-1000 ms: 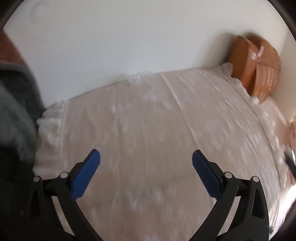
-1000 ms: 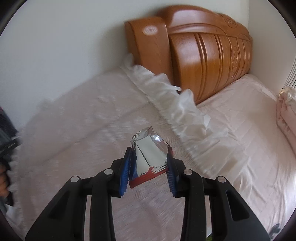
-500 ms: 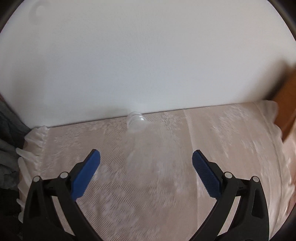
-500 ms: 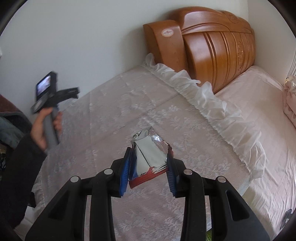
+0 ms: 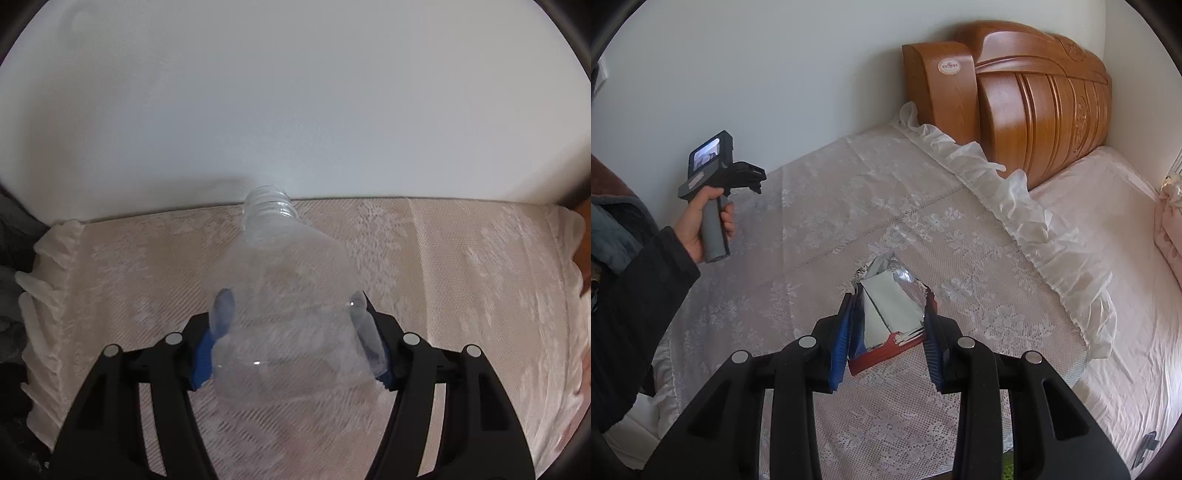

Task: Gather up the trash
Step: 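Grasp the clear plastic bottle with the left gripper while the right gripper holds the packet, then carry the packet and bottle over the green wastebasket with both grippers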

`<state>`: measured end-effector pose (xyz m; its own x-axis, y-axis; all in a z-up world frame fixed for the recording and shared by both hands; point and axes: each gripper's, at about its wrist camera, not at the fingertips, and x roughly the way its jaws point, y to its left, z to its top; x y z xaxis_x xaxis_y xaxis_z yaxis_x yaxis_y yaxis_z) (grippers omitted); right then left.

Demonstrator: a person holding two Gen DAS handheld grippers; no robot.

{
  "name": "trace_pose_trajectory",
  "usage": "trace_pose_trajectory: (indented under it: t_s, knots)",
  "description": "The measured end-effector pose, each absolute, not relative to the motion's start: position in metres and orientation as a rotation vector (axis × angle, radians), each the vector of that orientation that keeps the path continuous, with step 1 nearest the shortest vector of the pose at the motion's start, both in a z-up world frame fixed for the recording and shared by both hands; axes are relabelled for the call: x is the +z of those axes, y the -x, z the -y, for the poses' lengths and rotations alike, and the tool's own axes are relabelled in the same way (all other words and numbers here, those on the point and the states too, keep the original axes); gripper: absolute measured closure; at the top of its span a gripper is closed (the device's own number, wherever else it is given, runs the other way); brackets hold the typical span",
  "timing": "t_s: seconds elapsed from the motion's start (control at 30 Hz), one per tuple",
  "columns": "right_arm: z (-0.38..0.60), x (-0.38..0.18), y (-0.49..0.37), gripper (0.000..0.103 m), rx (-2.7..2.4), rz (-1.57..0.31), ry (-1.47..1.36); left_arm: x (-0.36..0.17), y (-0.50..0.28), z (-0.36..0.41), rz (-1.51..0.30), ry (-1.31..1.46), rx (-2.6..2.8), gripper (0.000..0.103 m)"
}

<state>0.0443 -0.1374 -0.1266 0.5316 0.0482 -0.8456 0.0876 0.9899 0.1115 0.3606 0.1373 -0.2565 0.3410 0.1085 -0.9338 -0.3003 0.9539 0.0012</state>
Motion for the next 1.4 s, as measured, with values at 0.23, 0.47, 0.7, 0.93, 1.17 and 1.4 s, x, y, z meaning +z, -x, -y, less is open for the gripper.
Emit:
trace_pose_trajectory:
  t_s: [0.23, 0.47, 0.7, 0.93, 1.17, 1.4]
  knots:
    - [0.138, -0.114, -0.033, 0.068, 0.003, -0.962, -0.155, -0.207, -0.282, -0.118, -1.148, 0.163, 0.152, 0.04]
    - [0.151, -0.1, 0.006, 0.068, 0.027, -0.913, -0.176, -0.146, -0.167, -0.092, -1.066, 0.112, 0.029, 0.041]
    - [0.178, -0.1, 0.057, 0.068, 0.007, -0.912, -0.22, -0.102, -0.082, -0.054, -1.001, 0.075, -0.089, 0.041]
    - [0.204, -0.096, 0.087, 0.068, -0.033, -0.906, -0.236, -0.092, -0.034, -0.02, -0.988, 0.029, -0.183, 0.041]
    - [0.218, -0.09, 0.103, 0.068, -0.061, -0.884, -0.239, -0.093, -0.013, 0.012, -0.998, -0.001, -0.262, 0.041]
    - [0.228, -0.089, 0.113, 0.068, -0.097, -0.882, -0.248, -0.093, -0.002, 0.038, -0.999, -0.042, -0.332, 0.041]
